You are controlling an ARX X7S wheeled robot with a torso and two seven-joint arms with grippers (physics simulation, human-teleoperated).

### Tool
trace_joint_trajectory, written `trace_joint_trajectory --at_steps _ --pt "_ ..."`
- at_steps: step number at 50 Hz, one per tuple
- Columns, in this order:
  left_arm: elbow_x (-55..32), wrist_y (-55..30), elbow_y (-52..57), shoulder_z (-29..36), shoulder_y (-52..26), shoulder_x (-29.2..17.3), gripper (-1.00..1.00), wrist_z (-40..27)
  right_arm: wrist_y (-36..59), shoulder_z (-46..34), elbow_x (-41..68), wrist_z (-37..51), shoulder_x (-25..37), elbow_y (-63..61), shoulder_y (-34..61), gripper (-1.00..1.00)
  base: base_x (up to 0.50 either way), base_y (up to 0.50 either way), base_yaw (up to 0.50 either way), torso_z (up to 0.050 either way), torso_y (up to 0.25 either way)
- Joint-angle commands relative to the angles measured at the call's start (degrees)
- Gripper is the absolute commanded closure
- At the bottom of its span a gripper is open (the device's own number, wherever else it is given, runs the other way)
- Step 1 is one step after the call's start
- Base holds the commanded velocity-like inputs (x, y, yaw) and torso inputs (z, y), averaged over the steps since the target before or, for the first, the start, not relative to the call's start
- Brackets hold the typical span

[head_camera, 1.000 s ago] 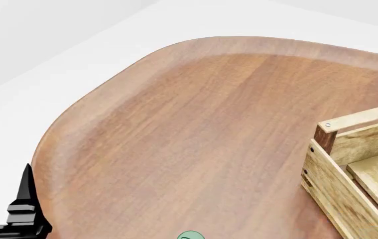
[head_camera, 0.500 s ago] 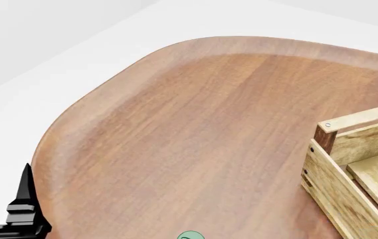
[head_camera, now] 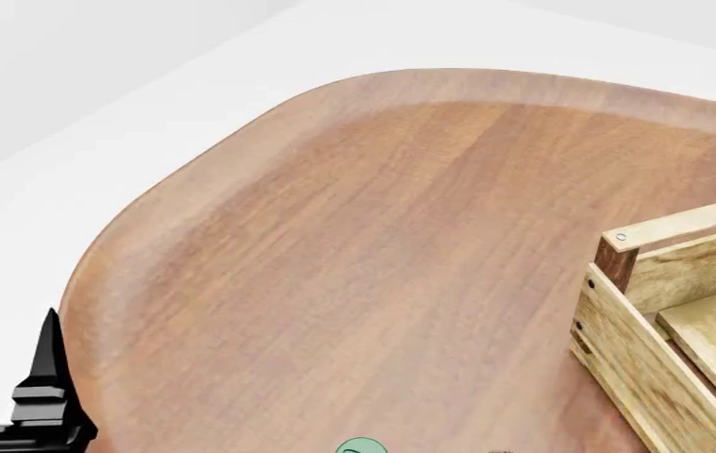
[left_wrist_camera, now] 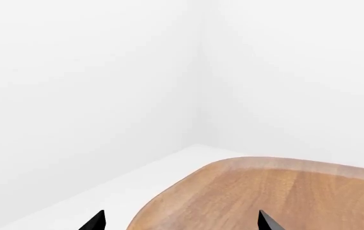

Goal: Pick up the salad dressing and put it in the tray.

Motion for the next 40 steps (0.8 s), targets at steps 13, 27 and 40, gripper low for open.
trace_joint_trajectory --at_steps 13,27,40 --pt "-0.3 0.6 -0.7 0.2 0.1 -0.3 -1.0 -0.3 -3.0 -2.1 -1.6 -0.9 -1.7 6.1 1.8 1.0 0.0 0.0 0.0 0.0 0.0" --pt "-0.4 0.7 -0.4 0.4 0.3 -0.5 -1.0 -0.6 -0.9 0.1 -0.6 2.2 -0.1 -2.1 -0.2 1.0 0.0 0.0 0.0 0.0 0.0" --pt "-0.8 0.8 -0.1 0.3 0.3 -0.8 -1.0 -0.8 0.2 3.0 0.6 4.9 1.7 -10.3 -1.7 1.0 0.0 0.0 0.0 0.0 0.0"
